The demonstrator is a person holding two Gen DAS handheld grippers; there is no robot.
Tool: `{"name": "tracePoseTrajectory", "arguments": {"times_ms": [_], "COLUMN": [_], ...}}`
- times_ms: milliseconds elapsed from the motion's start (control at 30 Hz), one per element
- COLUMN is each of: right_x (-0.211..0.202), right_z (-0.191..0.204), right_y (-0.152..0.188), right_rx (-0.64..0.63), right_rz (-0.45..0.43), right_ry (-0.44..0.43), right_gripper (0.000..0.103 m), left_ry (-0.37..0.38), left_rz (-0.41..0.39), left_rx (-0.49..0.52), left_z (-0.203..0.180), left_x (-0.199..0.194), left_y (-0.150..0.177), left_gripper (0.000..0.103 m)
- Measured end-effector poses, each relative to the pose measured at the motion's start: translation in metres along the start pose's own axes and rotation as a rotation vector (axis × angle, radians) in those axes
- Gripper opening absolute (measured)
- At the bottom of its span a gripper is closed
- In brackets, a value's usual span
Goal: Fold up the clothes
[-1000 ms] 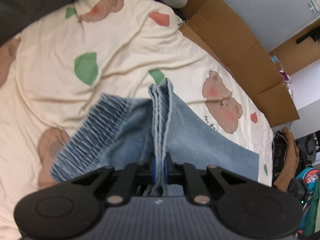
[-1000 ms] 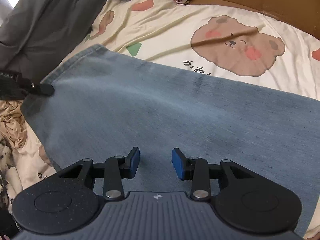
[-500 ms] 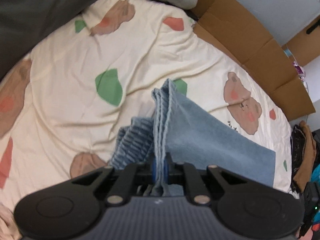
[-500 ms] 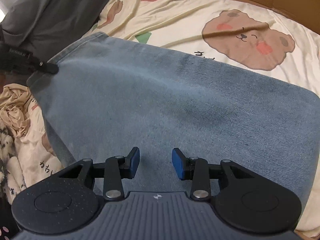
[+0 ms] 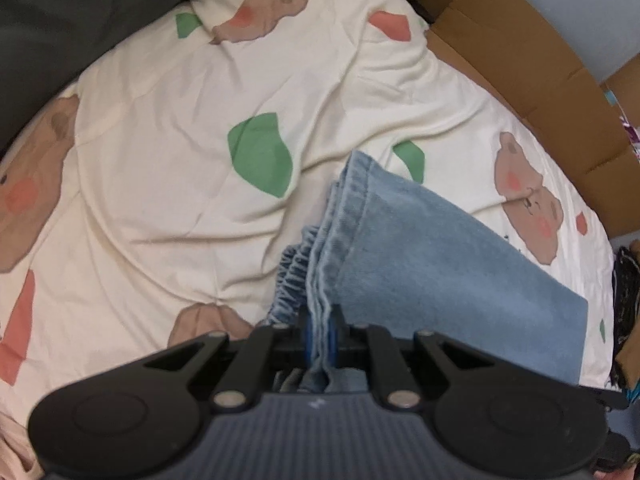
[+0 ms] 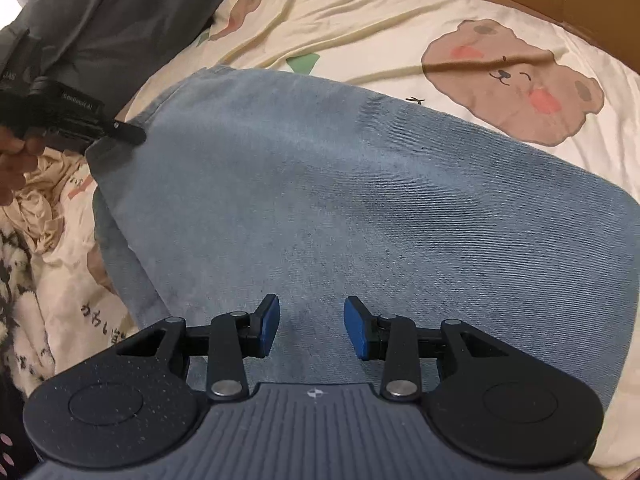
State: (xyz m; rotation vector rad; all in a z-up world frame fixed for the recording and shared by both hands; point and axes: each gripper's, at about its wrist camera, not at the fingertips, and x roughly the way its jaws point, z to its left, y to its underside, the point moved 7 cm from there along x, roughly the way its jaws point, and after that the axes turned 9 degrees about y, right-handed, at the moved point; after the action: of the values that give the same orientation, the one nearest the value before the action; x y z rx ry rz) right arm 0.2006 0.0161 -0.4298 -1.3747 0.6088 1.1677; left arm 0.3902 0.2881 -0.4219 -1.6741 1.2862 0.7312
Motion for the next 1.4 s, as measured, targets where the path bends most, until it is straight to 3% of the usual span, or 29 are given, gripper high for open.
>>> {"name": "tracePoseTrajectory", "arguments": {"times_ms": [267,400,533,667,767,867,967,1067,1200,1333,1400], "right_x": [-0.011,-0.02,-0.029,-0.035,-0.037,-0.039,-0.041,-0.041,-0.041,-0.045,-0.049], "right_z": [-0.015,-0.027,-0.027,-0.025,-0.029,-0.037,-0.05,-0.064,-0.084,-0.104,-0.11], "right_y": [0.002,0.01,0.016,0.021,0.026,0.03,0.036,0.045,0.061,0.074,0.079], "right_rx": [0.003,0.0,-0.182,-0.421,-0.493,-0.533,-0.568,-0.606,-0.654,-0.664,-0.657], "right_rz": [-0.004,0.021,0.056,0.067,0.073,0.074,0.077,0.104,0.13,0.139,0.139], "right_ry": [0.049,0.066,0.061,0.033,0.006,-0.003,0.013,0.015,0.024,0.032,0.029], "right_gripper": [0.043,0.043,0.043,0.043,0.043,0.043,0.043,0.043,0.043,0.044,0.044], "left_ry": [-0.003,-0.01,-0.051,-0.1,-0.115,-0.092,-0.09,-0.09,-0.122,-0.084,-0.095], "left_rz": [0.014,0.006,-0.034,-0.064,-0.085,-0.124,-0.126,-0.108,-0.079,-0.1,-0.104], "left_rx": [0.041,0.057,0.08,0.119,0.081,0.038,0.026,0.006,-0.038,-0.11,-0.105], "left_z": [0.005,0.01,0.006,0.0,0.002,0.002,-0.001,-0.001,0.012,0.02,0.015], "left_x": [0.006,0.01,-0.007,-0.024,-0.034,-0.046,-0.047,-0.037,-0.024,-0.027,-0.03], "left_y": [-0.003,0.0,-0.001,0.005,0.011,0.018,0.029,0.043,0.059,0.062,0.06], "left_gripper": [0.009,0.017,0.029,0.033,0.049,0.056,0.083,0.08,0.065,0.056,0.046]}}
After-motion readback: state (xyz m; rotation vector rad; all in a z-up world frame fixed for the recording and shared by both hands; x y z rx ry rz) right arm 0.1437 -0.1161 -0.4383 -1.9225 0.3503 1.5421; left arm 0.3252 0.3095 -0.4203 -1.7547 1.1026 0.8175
